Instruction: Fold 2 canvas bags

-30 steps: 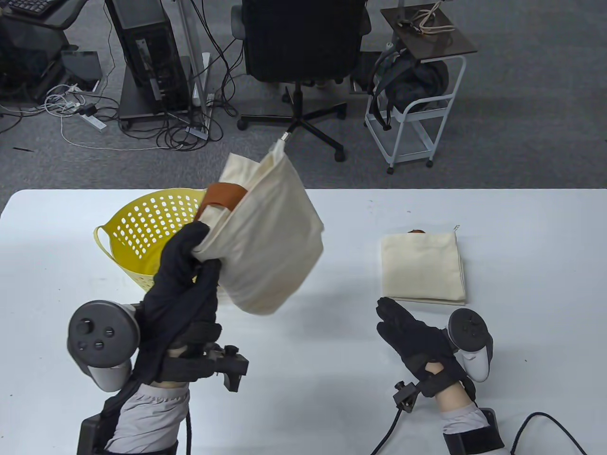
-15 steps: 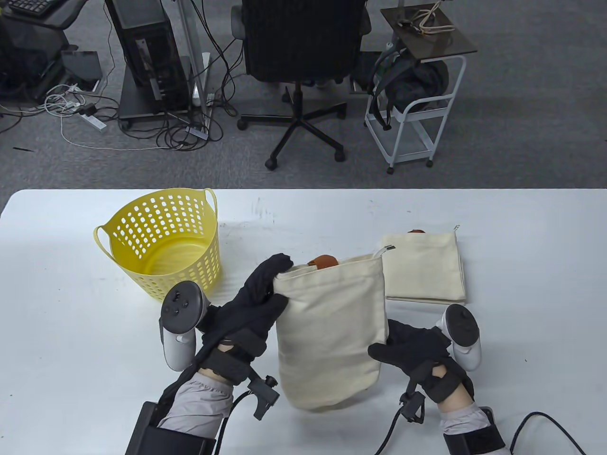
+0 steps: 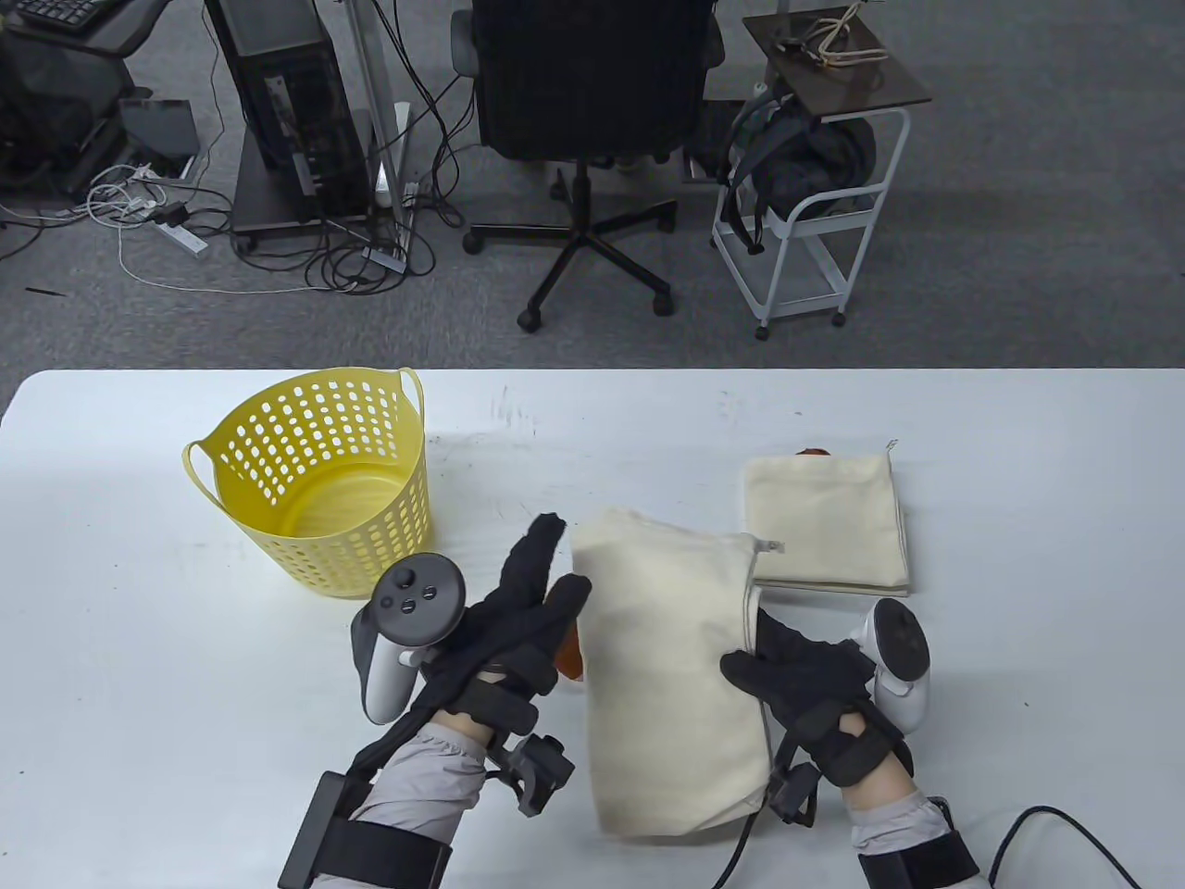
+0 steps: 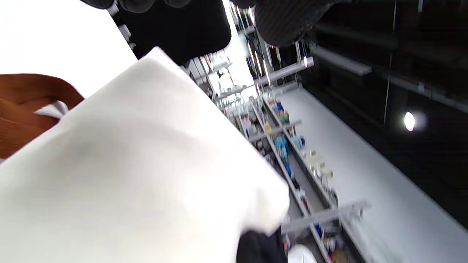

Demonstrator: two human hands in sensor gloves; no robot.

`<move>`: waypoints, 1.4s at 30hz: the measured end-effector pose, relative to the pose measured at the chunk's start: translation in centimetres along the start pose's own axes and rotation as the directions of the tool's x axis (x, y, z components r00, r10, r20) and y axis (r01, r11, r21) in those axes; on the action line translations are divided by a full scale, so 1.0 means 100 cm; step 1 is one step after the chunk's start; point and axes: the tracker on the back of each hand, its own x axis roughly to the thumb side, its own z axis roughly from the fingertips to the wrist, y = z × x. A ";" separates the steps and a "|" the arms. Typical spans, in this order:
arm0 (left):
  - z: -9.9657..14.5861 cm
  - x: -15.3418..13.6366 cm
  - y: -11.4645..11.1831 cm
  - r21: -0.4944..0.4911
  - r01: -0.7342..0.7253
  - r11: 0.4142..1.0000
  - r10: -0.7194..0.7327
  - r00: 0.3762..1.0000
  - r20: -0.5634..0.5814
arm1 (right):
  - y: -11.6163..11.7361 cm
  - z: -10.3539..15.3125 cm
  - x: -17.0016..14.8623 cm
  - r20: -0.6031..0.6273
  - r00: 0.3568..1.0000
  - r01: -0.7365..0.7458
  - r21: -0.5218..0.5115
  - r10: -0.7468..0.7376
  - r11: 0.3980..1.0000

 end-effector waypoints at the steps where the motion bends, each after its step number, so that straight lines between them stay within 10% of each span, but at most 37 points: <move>1: -0.002 0.002 -0.009 -0.048 0.004 0.999 -0.004 1.000 0.006 | 0.000 0.000 -0.001 -0.002 1.000 0.007 0.002 -0.007 1.000; 6: -0.011 0.005 -0.057 -0.326 -0.005 0.945 -0.009 0.999 -0.043 | 0.008 -0.002 0.001 0.010 0.998 0.064 0.058 -0.065 0.996; 19: -0.021 0.006 -0.076 -0.187 0.238 0.953 -0.250 0.967 -0.044 | 0.014 -0.003 -0.003 -0.086 0.995 -0.046 0.105 0.055 0.993; 26: -0.020 -0.033 -0.034 0.003 -0.197 0.980 0.196 0.974 -0.112 | -0.003 0.000 -0.003 -0.065 0.998 0.014 -0.019 -0.016 1.000; 34: -0.011 -0.079 0.024 0.145 -0.734 0.664 0.728 0.678 0.099 | -0.035 0.015 0.002 0.080 0.997 0.044 -0.379 -0.015 0.924; 42: -0.003 -0.131 0.024 0.246 -0.676 0.695 0.697 0.717 0.002 | -0.034 0.015 -0.002 -0.161 0.975 -0.207 -0.413 0.153 0.887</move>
